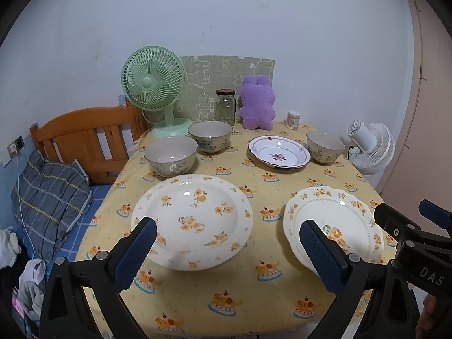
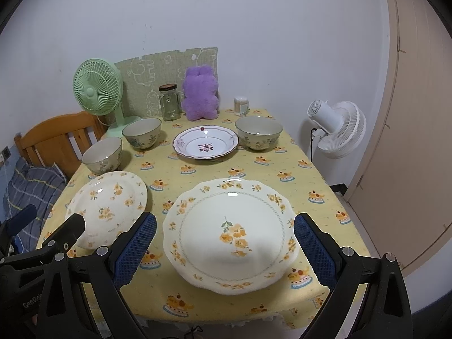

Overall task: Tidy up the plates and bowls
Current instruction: 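Move both tools toward the white scalloped plate with orange flowers, then grasp the scalloped plate's rim with both tools side by side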

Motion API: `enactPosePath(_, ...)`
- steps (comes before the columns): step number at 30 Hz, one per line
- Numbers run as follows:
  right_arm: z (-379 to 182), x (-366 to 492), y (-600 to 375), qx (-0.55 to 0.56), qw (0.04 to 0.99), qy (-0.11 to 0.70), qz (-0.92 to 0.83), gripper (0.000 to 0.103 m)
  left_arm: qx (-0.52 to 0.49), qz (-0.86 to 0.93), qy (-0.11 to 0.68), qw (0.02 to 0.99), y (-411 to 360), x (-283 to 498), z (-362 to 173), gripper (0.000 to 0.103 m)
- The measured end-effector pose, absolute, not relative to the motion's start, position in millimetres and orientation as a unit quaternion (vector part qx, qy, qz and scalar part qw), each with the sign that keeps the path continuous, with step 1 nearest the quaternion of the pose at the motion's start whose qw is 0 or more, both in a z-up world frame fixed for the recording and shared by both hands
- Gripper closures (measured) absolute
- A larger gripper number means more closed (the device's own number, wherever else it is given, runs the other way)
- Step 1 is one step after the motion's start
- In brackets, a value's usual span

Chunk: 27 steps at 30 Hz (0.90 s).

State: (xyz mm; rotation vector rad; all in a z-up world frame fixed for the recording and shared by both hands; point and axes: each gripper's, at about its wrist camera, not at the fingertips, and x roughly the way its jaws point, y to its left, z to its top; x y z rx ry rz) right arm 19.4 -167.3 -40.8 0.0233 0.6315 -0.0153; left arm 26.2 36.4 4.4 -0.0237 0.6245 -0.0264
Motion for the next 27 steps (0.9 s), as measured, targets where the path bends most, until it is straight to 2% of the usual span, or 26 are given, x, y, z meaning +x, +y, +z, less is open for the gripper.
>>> enactPosePath(16,-44,42,-170,0.022,0.944,0.329,-0.032,0.004,-0.006,-0.032,0.310,0.950,31,54,6,0.003)
enactPosePath(27,-44,89,-210,0.025,0.943,0.332,-0.023,0.004,-0.007,-0.017,0.329,0.944,-6,92,1,0.003)
